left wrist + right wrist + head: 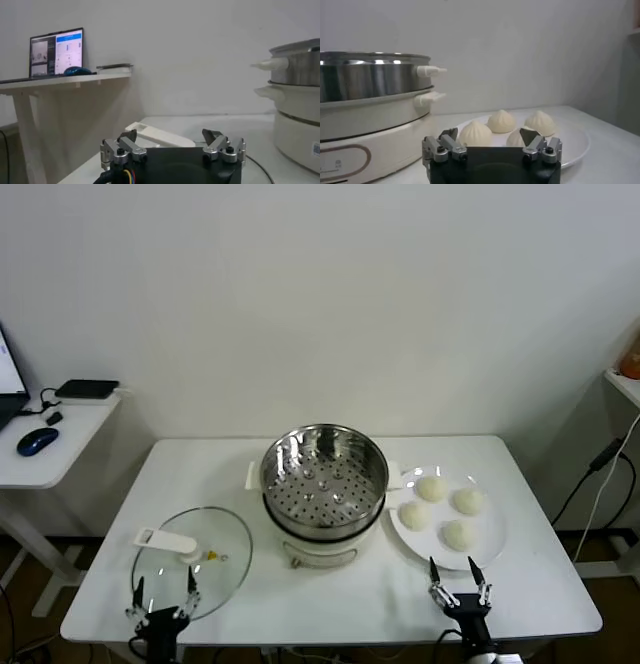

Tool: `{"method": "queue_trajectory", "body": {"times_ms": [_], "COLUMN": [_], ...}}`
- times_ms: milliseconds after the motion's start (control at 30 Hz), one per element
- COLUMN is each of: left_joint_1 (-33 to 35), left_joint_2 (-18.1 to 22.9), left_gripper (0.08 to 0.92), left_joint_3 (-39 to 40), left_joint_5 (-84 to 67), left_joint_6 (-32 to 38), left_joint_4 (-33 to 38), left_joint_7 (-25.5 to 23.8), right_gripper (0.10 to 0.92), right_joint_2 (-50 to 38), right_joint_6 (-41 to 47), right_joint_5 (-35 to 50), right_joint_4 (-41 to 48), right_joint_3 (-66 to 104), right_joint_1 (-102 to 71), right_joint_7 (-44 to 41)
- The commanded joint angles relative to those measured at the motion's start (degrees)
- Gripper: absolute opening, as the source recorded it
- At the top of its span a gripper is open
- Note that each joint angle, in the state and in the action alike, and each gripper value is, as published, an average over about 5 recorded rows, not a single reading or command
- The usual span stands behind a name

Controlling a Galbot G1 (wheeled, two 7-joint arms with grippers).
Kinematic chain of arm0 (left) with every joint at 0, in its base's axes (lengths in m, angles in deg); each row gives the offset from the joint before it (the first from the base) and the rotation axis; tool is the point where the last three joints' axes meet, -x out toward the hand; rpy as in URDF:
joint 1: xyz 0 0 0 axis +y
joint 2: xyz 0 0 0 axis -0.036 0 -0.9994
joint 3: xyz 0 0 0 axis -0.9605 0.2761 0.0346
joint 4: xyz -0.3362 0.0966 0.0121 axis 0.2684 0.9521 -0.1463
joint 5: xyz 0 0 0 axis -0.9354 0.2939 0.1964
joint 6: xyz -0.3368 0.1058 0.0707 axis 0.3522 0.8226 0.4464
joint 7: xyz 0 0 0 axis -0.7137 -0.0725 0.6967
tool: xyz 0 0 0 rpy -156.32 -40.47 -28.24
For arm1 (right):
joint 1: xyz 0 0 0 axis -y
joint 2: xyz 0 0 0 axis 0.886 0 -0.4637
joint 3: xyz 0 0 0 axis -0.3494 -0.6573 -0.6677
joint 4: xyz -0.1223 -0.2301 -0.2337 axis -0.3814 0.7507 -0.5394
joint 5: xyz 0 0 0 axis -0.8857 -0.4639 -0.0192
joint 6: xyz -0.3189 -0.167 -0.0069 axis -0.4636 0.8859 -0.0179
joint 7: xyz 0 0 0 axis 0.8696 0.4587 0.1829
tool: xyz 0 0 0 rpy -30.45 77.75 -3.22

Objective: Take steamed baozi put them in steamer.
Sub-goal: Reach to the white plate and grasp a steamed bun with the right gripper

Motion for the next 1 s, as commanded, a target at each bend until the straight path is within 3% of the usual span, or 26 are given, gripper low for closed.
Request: {"method": "queue_trajectory", "body": {"times_ms": [33, 300, 600, 800, 1000], "left_joint_1": [0.07, -0.11, -0.37, -0.32, -0.27], "left_joint_2": [2.18, 1.85, 1.16, 0.58, 0.28], "left_gripper": [0.823, 0.823, 0.823, 0.823, 0.823], "left_joint_3": [0.0, 0.8, 0.7, 0.35, 0.52], "left_joint_5": [0.26, -1.03, -1.07, -1.1, -0.51], "left_joint_6": [0.08, -0.02, 0.21, 0.6, 1.2], "left_joint_4": [0.12, 0.54, 0.68, 0.63, 0.22], "left_joint_7": [0.05, -0.14, -0.1, -0.12, -0.16], "right_gripper": [0.823, 0.823, 0.823, 0.823, 0.823], "right_joint_2": [0.25, -5.03, -17.83, -29.04, -39.6], "right_joint_6": [3.31, 18.54, 41.4, 55.69, 58.71], "right_joint_5": [-0.56, -0.27, -0.03, -8.9, -11.95], "right_joint_4": [-1.78, -1.07, -2.0, -1.24, 2.53], "right_joint_3": [1.27, 4.43, -2.82, -13.98, -28.58], "right_joint_1": [0.14, 12.09, 26.41, 37.47, 51.38], "right_joint_7": [0.12, 1.9, 0.79, -8.04, -20.34]}}
